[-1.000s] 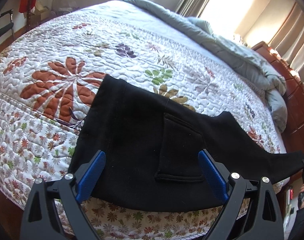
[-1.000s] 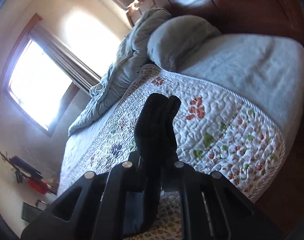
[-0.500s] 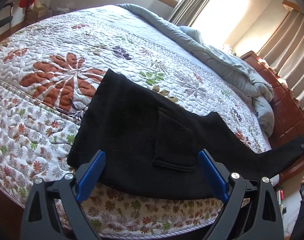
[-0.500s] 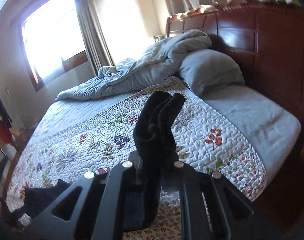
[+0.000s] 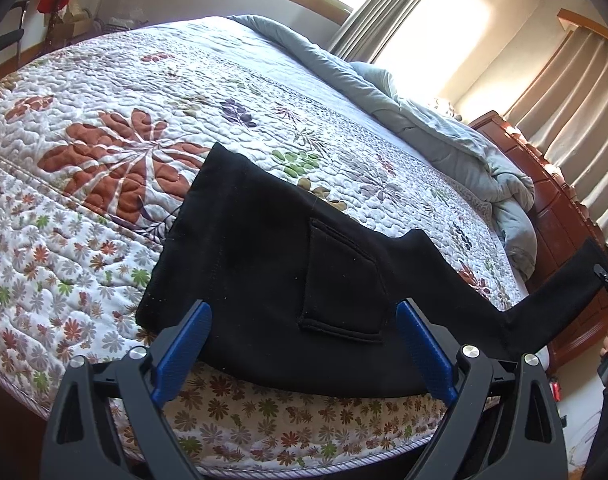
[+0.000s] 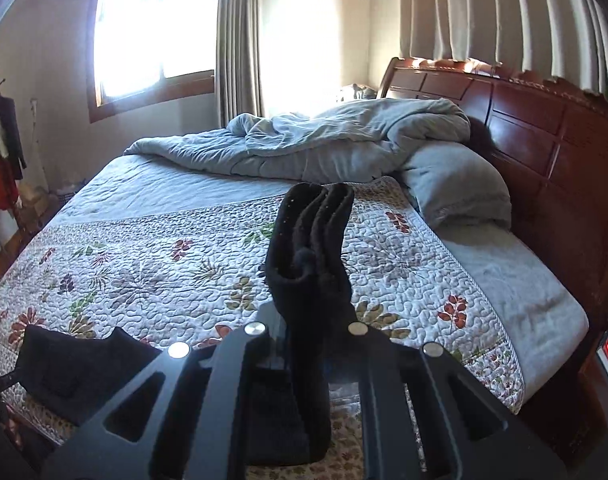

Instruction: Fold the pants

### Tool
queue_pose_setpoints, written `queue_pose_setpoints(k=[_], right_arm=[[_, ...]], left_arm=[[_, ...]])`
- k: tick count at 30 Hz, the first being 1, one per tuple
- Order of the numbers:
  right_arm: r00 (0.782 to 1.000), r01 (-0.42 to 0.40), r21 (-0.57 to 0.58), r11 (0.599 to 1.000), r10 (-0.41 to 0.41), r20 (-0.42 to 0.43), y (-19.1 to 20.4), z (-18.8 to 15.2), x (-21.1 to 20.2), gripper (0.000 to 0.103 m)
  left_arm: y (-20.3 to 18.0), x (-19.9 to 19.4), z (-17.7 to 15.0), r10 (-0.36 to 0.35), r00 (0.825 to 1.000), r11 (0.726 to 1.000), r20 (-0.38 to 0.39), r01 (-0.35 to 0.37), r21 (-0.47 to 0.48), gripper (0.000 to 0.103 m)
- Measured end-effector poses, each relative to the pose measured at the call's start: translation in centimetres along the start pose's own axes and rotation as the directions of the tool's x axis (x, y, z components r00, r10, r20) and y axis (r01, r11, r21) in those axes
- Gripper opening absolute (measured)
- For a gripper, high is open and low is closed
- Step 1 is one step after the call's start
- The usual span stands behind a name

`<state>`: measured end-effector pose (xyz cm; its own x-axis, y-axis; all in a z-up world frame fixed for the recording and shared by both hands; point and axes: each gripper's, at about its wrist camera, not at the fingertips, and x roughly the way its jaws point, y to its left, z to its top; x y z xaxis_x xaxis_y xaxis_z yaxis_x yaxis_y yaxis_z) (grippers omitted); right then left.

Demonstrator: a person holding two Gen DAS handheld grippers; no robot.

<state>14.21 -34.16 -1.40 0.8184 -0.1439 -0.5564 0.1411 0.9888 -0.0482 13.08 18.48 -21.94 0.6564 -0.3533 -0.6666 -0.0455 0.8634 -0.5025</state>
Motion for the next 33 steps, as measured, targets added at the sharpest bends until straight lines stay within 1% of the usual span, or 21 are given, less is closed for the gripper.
queue_pose_setpoints(k=[4,8,12,14,16,22,26,33], right_arm=[[1.000,0.010,-0.049,0.999,-0.010,-0.005,2.2,0.0,0.1,0.009],[1.000,0.022,-0.123,0.992,-0.024,-0.011,5.3,-0.6,0.3,0.009],[0.999,0.031,-0.208,0.978,-0.036,-0.019,8.6,-1.3,0.8,0.009],[0.998,0.048,-0.265,0.963,-0.057,-0.026,10.6,-1.9,1.3,0.009],[0.998,0.042,-0.295,0.955,-0.056,-0.040,12.2,-2.3,1.7,0.009],[0.996,0.016,-0.336,0.942,-0.043,-0.073,15.5,-3.2,2.7,0.009],[0.996,0.006,-0.365,0.931,-0.039,-0.085,17.4,-4.1,3.2,0.009],[0.995,-0.012,-0.406,0.914,-0.031,-0.098,19.2,-5.6,3.9,0.009]], left_arm=[[0.2,0.0,0.0,-0.014,1.000,1.000,-0.002,0.014,-0.012,0.094],[0.3,-0.1,0.0,-0.029,1.000,0.999,0.003,0.029,-0.016,0.094],[0.6,-0.3,-0.1,-0.046,0.999,0.998,0.008,0.047,-0.030,0.094],[0.6,-0.5,-0.1,-0.054,0.998,0.998,0.013,0.054,-0.033,0.094],[0.8,-0.6,-0.1,-0.060,0.998,0.997,0.014,0.061,-0.037,0.094],[1.7,-1.1,-0.1,-0.082,0.996,0.994,0.031,0.084,-0.069,0.094],[1.7,-1.2,-0.1,-0.090,0.995,0.994,0.031,0.092,-0.065,0.094],[1.7,-1.1,-0.1,-0.096,0.995,0.993,0.021,0.097,-0.067,0.094]])
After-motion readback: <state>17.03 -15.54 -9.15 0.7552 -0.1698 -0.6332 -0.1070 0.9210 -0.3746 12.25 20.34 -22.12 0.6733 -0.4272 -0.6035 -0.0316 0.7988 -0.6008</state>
